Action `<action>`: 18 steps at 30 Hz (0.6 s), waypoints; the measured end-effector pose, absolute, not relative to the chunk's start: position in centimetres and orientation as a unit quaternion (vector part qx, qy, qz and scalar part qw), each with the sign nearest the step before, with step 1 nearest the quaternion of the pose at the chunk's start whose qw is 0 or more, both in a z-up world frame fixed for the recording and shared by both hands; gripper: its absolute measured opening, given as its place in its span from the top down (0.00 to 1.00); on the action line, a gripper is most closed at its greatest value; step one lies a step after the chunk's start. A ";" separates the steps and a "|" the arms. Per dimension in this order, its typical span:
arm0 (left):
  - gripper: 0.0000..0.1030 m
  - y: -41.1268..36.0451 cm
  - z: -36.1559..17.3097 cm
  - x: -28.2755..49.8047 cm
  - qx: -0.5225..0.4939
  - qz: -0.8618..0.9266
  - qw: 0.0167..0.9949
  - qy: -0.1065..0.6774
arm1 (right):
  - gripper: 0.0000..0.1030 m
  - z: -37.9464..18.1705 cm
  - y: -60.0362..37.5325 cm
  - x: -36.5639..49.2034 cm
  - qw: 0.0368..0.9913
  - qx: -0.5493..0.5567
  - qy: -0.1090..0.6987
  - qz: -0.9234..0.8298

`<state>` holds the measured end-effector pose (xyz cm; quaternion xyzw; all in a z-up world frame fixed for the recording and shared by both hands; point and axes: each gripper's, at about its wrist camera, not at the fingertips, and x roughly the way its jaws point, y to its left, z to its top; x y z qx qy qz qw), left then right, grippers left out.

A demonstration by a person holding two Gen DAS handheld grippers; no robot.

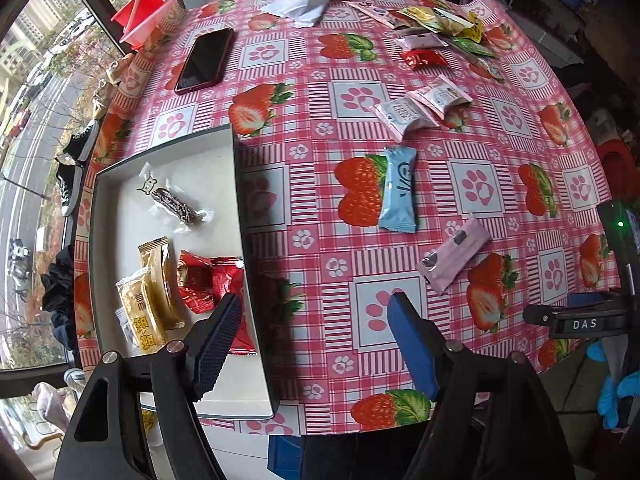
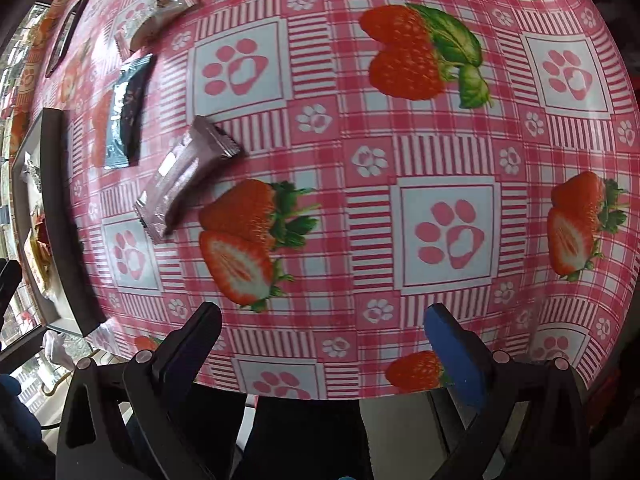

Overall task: Organize snacks
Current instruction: 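Withdraw both grippers from the tray toward the blue and pink bars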

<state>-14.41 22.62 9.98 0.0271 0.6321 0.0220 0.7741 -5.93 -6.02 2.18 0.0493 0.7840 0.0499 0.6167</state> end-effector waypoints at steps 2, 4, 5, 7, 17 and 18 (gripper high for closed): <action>0.23 21.5 9.8 -14.2 0.036 0.011 0.775 0.631 | 0.01 1.4 -6.7 -6.0 0.615 0.031 0.786 0.045; 0.23 20.7 9.3 -13.6 0.042 0.004 0.775 0.631 | 0.01 0.5 -6.5 -6.0 0.616 0.020 0.786 0.047; 0.23 20.3 9.0 -13.4 0.045 0.007 0.773 0.632 | 0.01 0.0 -6.3 -6.1 0.616 0.014 0.787 0.048; 0.23 19.8 8.9 -13.1 0.043 0.012 0.770 0.637 | 0.01 -1.3 -5.5 -6.3 0.614 0.003 0.788 0.047; 0.23 18.2 8.6 -12.1 0.064 -0.005 0.758 0.650 | 0.01 -4.3 -5.3 -7.3 0.599 -0.007 0.799 0.047; 0.23 18.1 8.5 -12.1 0.063 -0.007 0.755 0.653 | 0.01 -4.1 -5.6 -6.9 0.600 -0.006 0.799 0.046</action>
